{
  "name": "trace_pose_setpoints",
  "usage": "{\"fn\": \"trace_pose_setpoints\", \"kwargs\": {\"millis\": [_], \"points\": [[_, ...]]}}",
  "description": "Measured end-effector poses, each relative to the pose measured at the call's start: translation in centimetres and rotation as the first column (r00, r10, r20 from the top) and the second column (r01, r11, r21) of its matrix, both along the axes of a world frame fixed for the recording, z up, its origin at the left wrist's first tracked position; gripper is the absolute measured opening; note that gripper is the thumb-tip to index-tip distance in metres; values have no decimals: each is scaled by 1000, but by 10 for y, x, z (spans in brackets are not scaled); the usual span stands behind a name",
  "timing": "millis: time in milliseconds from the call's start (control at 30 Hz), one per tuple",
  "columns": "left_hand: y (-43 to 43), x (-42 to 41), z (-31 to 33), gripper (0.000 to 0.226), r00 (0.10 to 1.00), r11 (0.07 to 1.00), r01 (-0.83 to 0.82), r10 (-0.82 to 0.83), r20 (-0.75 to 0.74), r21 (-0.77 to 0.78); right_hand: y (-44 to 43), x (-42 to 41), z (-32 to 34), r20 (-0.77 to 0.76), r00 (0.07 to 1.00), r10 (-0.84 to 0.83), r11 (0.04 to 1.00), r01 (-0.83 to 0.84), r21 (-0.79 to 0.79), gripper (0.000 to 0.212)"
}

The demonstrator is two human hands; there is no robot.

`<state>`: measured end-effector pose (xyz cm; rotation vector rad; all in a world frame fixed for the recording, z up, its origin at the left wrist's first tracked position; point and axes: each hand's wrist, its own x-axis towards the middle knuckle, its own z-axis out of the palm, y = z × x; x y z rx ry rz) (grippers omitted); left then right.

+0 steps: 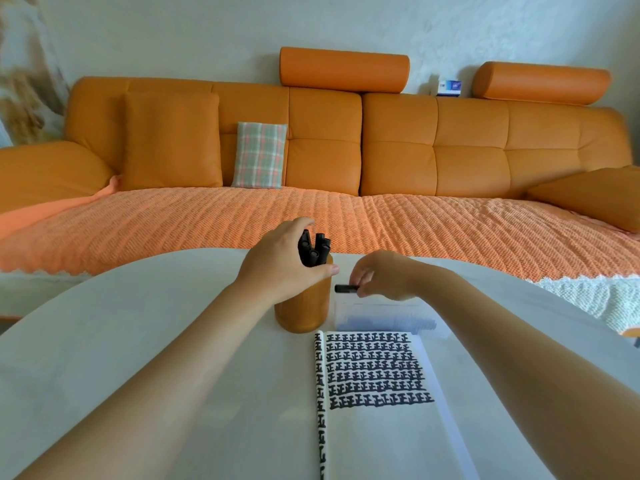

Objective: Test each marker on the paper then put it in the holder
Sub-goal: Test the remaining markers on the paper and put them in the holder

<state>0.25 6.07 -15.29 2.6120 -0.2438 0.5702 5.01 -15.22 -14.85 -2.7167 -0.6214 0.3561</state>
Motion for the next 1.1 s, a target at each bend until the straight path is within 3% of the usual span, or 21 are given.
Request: {"fn": "trace_pose_setpoints", "kwargs": {"millis": [100, 267, 400, 500, 600, 733, 833, 900, 1000, 1033, 1100], "points": [[3, -4, 6, 83, 986, 997, -6, -6, 167, 72, -5, -5, 10, 157, 987, -37, 996, 23, 91, 25], [-2, -24, 16, 45, 909, 989, 148, -139, 392, 7, -7, -27, 28, 402, 916, 1, 983, -75, 168, 16], [-10, -53, 8, 27, 888, 971, 237, -198, 415, -44, -10, -57, 37, 531, 847, -3, 944, -173, 282, 21], [-10, -67, 0, 29, 893, 959, 279, -244, 379, -41, -11, -79, 42, 654, 756, 2, 930, -241, 277, 19], [-10, -79, -4, 34, 903, 953, 293, -248, 351, -81, -13, -98, 40, 607, 794, -27, 907, -236, 349, 18], [-2, -94, -16, 39, 913, 950, 313, -297, 280, -13, -16, -122, 22, 301, 945, -128, 775, -94, 625, 18], [4, -100, -26, 31, 927, 946, 324, -322, 191, 18, -15, -133, 3, 115, 979, -166, 689, 31, 724, 18], [6, -103, -31, 28, 935, 948, 316, -318, 157, 37, -14, -139, -9, 115, 980, -160, 727, 38, 686, 16], [6, -108, -37, 34, 933, 943, 321, -330, 145, 86, -14, -147, -21, 343, 937, -70, 924, -68, 376, 16], [5, -111, -39, 32, 929, 939, 331, -342, 144, 98, -13, -150, -25, 408, 913, -23, 951, -106, 290, 23], [2, -115, -43, 22, 917, 928, 355, -369, 151, 111, -10, -156, -33, 432, 901, 30, 941, -171, 292, 27]]}}
